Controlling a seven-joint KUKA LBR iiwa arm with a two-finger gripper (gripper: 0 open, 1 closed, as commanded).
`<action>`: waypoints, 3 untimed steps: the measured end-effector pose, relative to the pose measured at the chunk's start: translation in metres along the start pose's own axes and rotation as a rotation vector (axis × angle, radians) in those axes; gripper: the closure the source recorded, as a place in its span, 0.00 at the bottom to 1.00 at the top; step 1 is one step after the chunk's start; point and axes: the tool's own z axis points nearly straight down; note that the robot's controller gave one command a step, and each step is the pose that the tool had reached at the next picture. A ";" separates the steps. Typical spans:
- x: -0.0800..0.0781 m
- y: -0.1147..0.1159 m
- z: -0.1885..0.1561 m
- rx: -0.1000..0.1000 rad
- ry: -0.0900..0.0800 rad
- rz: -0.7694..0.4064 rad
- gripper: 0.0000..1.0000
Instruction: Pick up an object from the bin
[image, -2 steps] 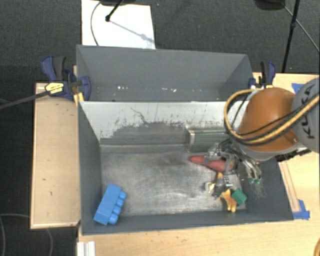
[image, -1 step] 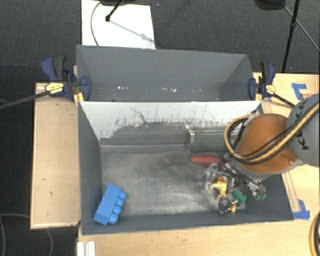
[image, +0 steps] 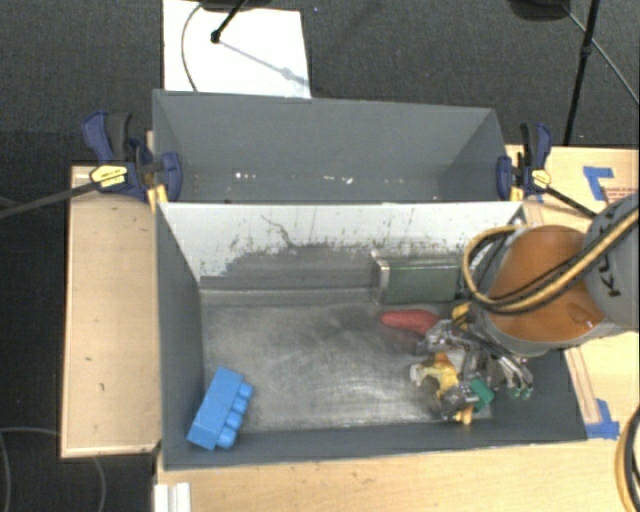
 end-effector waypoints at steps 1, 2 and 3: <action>0.007 -0.013 0.000 0.002 -0.005 -0.059 0.00; -0.002 0.000 -0.002 0.003 -0.002 0.001 1.00; -0.002 -0.001 -0.002 0.003 -0.002 0.001 1.00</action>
Offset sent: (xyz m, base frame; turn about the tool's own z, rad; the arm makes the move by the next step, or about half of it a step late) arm 0.0000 0.0000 0.0000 0.0000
